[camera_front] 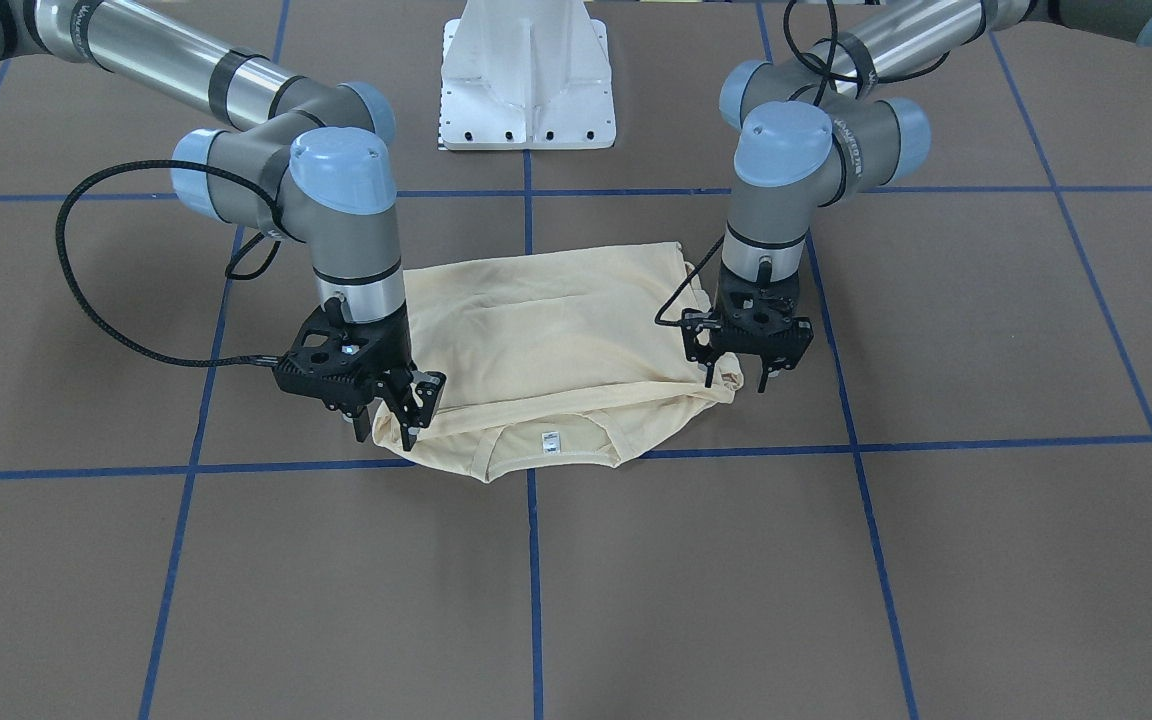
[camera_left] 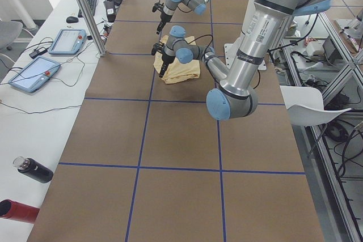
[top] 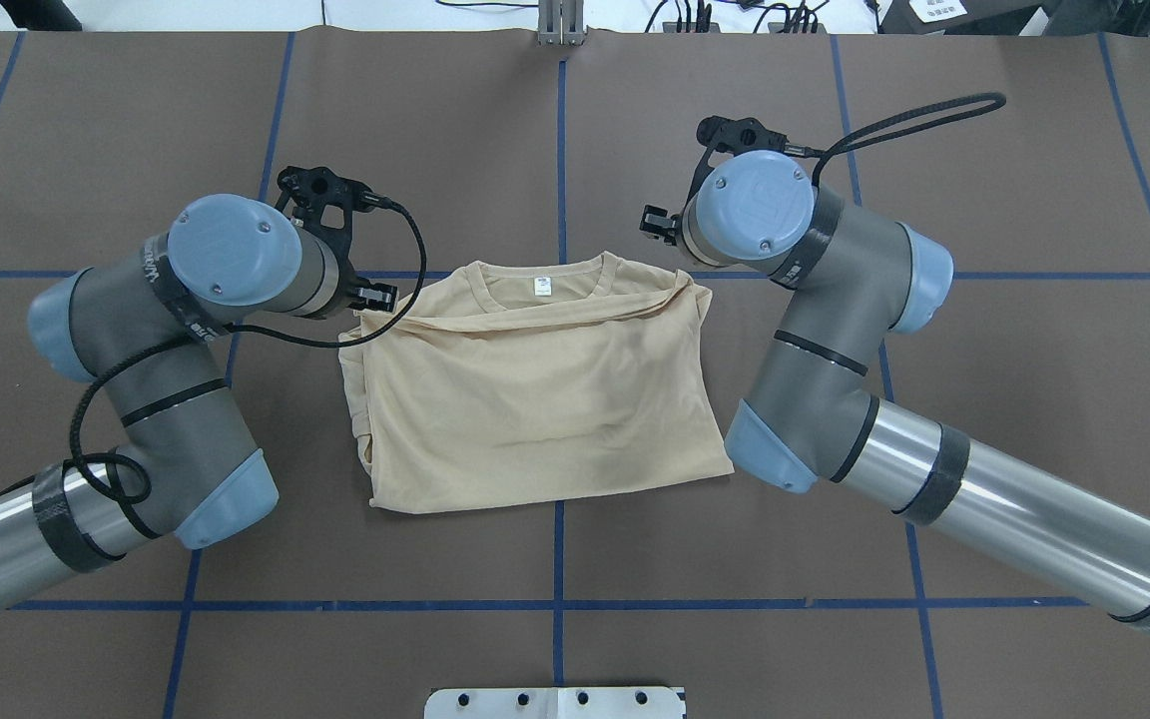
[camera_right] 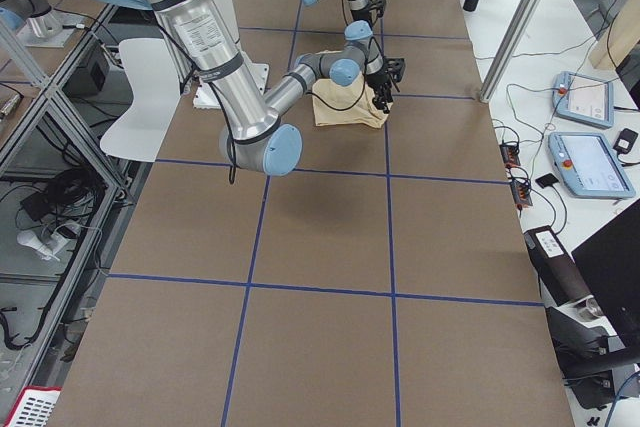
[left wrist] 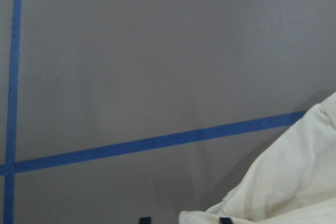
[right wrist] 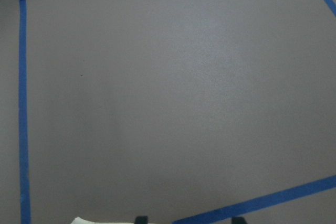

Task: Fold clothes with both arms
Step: 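Release the hem and raise both grippers away from the shirt, then lower the left gripper to the folded shirt's near side edge and grasp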

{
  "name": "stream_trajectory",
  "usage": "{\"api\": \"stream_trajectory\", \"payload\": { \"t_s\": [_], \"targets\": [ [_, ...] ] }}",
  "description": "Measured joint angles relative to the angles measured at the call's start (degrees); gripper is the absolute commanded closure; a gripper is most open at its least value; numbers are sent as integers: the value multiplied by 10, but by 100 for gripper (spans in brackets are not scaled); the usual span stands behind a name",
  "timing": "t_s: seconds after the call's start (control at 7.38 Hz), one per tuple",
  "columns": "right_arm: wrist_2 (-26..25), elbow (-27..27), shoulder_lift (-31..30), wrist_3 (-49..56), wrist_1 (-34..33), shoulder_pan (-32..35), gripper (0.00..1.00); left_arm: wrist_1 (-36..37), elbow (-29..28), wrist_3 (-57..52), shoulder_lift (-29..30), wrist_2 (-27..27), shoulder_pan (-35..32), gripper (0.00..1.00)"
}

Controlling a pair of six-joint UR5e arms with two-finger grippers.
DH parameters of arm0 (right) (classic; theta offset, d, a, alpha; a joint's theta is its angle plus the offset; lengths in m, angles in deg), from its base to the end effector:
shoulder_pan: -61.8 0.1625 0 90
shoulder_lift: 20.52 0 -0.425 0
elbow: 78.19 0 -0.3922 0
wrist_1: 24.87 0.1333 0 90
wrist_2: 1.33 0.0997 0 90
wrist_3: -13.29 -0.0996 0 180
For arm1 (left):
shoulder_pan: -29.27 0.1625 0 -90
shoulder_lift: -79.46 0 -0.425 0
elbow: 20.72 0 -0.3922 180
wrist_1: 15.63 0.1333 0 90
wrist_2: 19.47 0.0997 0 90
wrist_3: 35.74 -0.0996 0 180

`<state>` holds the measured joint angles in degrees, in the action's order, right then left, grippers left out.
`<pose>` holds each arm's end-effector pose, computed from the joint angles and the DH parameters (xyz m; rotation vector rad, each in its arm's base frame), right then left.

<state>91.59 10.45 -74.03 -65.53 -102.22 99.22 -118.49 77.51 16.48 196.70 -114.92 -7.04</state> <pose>-0.4893 -0.5358 0.2715 0.3016 -0.7855 0.4096 0.4539 -0.4872 0.3042 0.4365 0.7267 0.0642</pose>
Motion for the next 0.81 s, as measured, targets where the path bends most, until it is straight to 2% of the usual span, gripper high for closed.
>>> {"api": "stream_trajectory", "payload": {
  "t_s": [0.27, 0.54, 0.81],
  "targets": [
    [46, 53, -43, 56, 0, 25, 0, -12, 77, 23, -58, -43, 4, 0],
    [60, 94, -75, 71, 0, 29, 0, -72, 109, 110, -110, -52, 56, 2],
    [62, 102, -80, 73, 0, 29, 0, -101, 111, 173, -125, -20, 124, 23]
  ]
}}
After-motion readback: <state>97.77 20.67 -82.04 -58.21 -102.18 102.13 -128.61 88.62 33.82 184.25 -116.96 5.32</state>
